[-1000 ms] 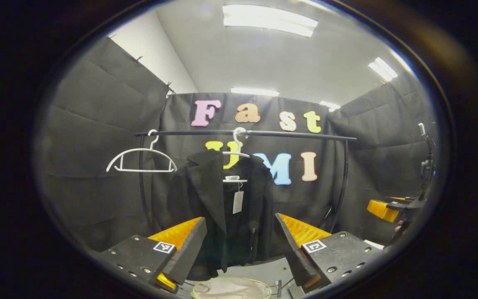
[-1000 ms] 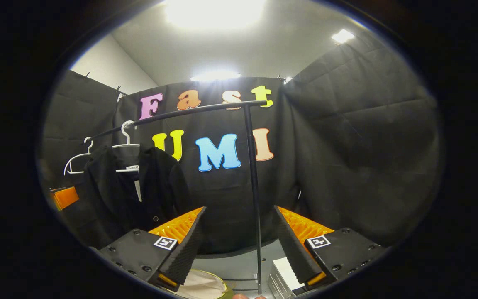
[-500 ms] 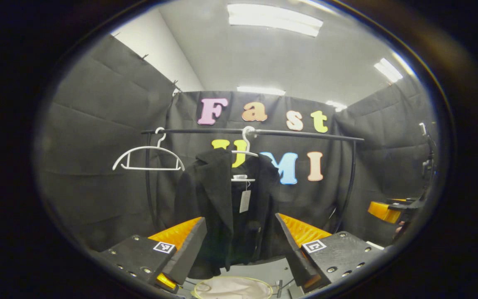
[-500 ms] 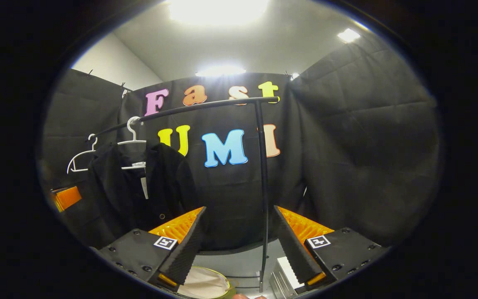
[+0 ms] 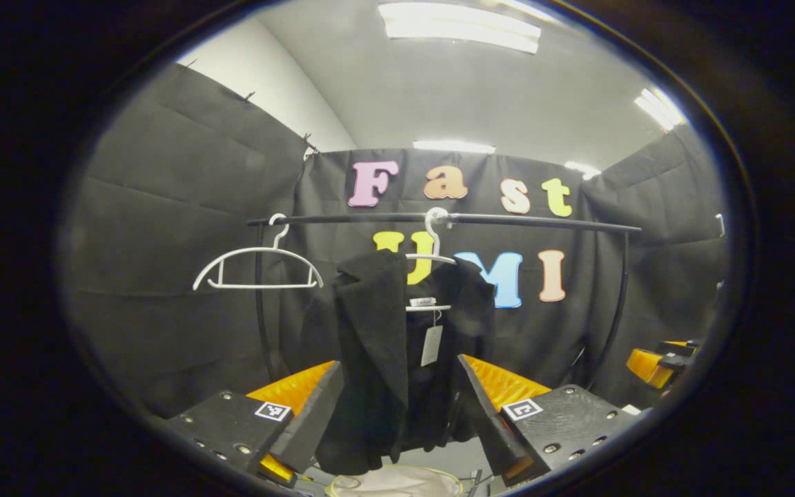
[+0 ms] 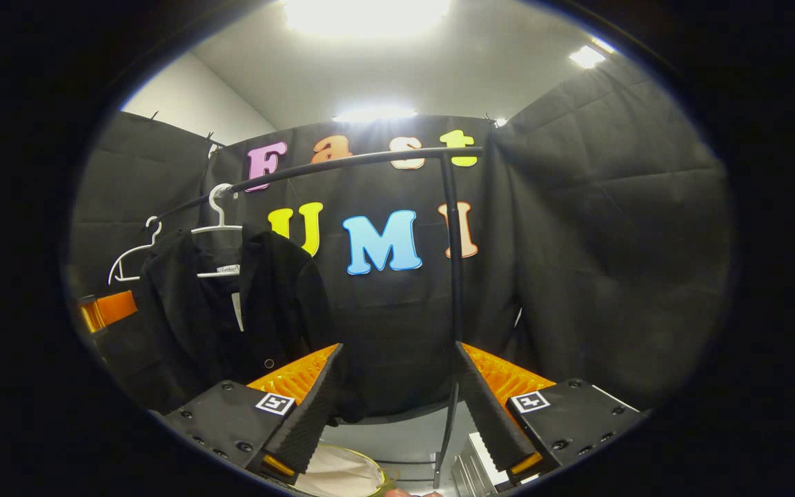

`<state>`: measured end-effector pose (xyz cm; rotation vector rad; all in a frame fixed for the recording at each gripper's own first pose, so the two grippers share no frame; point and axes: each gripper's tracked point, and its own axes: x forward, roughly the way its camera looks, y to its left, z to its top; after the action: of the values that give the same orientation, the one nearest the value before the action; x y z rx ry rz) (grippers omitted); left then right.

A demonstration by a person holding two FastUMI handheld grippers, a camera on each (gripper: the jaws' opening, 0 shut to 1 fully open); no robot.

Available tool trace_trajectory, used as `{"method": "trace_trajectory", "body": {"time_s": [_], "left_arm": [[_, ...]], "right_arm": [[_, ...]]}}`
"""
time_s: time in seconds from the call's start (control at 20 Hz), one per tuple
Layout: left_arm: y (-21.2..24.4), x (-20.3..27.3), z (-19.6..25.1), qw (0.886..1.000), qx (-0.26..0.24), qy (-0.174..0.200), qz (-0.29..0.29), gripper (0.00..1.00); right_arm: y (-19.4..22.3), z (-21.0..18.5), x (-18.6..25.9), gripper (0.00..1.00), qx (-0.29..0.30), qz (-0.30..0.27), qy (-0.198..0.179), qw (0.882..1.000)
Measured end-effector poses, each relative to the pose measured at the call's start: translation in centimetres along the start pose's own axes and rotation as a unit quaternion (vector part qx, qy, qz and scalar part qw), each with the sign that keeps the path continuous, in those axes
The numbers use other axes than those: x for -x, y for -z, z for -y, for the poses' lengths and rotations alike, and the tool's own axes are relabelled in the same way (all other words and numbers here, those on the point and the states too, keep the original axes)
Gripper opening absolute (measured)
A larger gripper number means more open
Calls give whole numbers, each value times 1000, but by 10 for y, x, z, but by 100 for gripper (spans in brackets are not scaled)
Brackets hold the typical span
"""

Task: Grasp the clothes on the hanger with both hands and then place them into the laundry hamper below.

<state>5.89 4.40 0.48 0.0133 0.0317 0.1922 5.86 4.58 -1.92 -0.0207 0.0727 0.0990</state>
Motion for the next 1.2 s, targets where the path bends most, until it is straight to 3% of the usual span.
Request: {"method": "trace_trajectory", "body": {"time_s": [0.2, 0.3, 0.35, 0.55, 0.7, 0.75, 0.8, 1.2], "left_arm": [[4, -32, -3, 999, -5, -38, -9, 94], [13, -52, -1, 999, 11, -47, -20, 95], [21, -62, -2, 998, 21, -55, -27, 94], [39, -96, -4, 993, 59, -87, -45, 94], [47, -116, -9, 991, 60, -109, -53, 94], [49, -122, -10, 990, 59, -117, -54, 94], [52, -127, -11, 989, 59, -124, -56, 94], [59, -169, -9, 982, 63, -168, -55, 94]], "right_arm": [[0, -10, -41, 98, -5, 1, -24, 1000], [-1, -12, -57, 93, -4, 7, -33, 999], [1, -15, -65, 98, -6, 5, -40, 999], [9, -29, -96, 98, -4, -5, -77, 997], [13, -39, -115, 98, -5, -10, -101, 995], [14, -41, -121, 93, -4, -11, -108, 994], [16, -43, -127, 98, -3, -13, -113, 993], [29, -52, -177, 98, 1, -34, -144, 989]]}}
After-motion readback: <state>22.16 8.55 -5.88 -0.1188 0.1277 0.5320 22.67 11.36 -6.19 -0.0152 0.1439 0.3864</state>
